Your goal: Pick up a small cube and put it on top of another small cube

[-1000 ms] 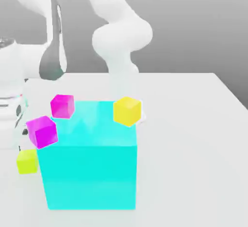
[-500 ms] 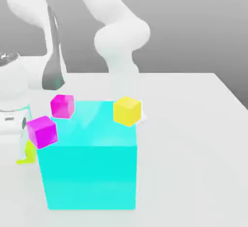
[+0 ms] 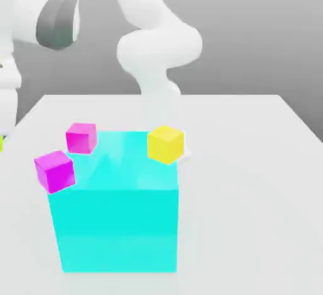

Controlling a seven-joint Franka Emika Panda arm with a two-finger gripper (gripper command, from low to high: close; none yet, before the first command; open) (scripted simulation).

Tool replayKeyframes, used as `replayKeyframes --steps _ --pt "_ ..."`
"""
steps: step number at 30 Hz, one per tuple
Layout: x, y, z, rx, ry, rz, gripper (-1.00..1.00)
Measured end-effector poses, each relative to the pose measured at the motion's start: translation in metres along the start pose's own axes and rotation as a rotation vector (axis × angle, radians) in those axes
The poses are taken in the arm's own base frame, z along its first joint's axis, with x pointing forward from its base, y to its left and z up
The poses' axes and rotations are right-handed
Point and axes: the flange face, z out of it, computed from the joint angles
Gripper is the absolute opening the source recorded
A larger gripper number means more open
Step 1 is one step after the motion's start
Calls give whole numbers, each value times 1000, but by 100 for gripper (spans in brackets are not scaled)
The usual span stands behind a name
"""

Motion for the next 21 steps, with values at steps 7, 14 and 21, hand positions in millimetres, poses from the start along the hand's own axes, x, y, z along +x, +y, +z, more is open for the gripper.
replayKeyframes --steps 7,14,21 --pt "23 35 -114 -94 -89 -388 -100" --pt "52 56 -135 -118 9 -797 -100" --pt "90 79 -46 -97 270 -1180 -100"
